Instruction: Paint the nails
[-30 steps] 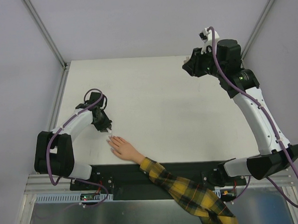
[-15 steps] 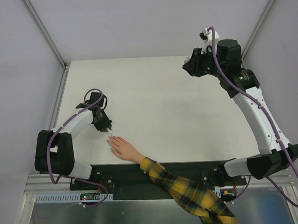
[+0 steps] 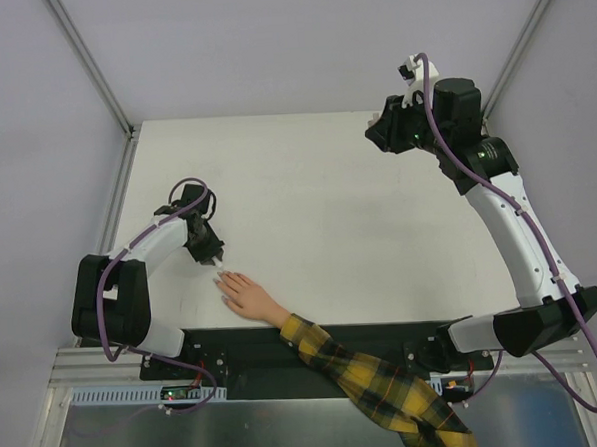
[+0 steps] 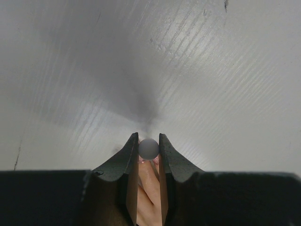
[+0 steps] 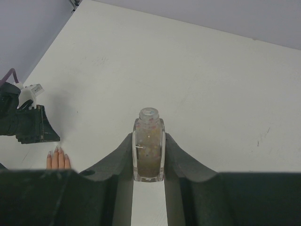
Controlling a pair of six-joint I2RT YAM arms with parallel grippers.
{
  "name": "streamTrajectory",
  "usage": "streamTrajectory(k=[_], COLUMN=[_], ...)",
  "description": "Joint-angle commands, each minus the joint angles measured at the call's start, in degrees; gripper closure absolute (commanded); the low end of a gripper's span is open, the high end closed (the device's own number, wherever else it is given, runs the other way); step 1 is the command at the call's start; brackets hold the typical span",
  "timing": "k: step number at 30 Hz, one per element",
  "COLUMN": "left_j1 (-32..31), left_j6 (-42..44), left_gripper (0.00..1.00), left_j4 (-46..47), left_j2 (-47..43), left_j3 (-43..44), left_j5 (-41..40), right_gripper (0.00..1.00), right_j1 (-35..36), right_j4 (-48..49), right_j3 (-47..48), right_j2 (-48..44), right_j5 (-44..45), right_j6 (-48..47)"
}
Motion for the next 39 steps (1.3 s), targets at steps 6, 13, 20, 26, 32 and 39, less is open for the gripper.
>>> streamTrajectory(k=[6,13,20,26,32,39], left_j1=[0.46,0.46,0.46,0.46,0.46,0.46], left_j6=[-0.62,-0.18,0.08,-0.09,0.69,1.84], left_gripper=[1.0,1.0,1.0,1.0,1.0,1.0], left_j4=[-0.28,-0.46,-2.21,-3.98,-0.56,2.62], left_j2=[0.72,0.37,-3.05,-3.76,-4.11,-3.41], left_j3=[2.18,3.41,2.71,3.06,1.83,-0.28], left_j5=[-2.7,-2.27,-0.07,1.07,4.59,5.3], right_gripper=[0.99,0.99,1.0,0.99,0.99,1.0], right_j1=[-0.52,-0.52,-0.52,-0.43,-0.52,-0.44], right_j4=[2.8,2.81,3.07,3.77,3.68,3.77], right_j3=[2.02,1.93,0.79,-0.27,-0.18,0.52], right_j2=[-0.1,-0.19,-1.16,-1.95,-2.12,-1.77], right_j5=[-1.23,-1.32,-1.67,-2.2,-2.37,-2.29], right_j6=[0.63,0.72,1.24,2.03,1.95,1.68])
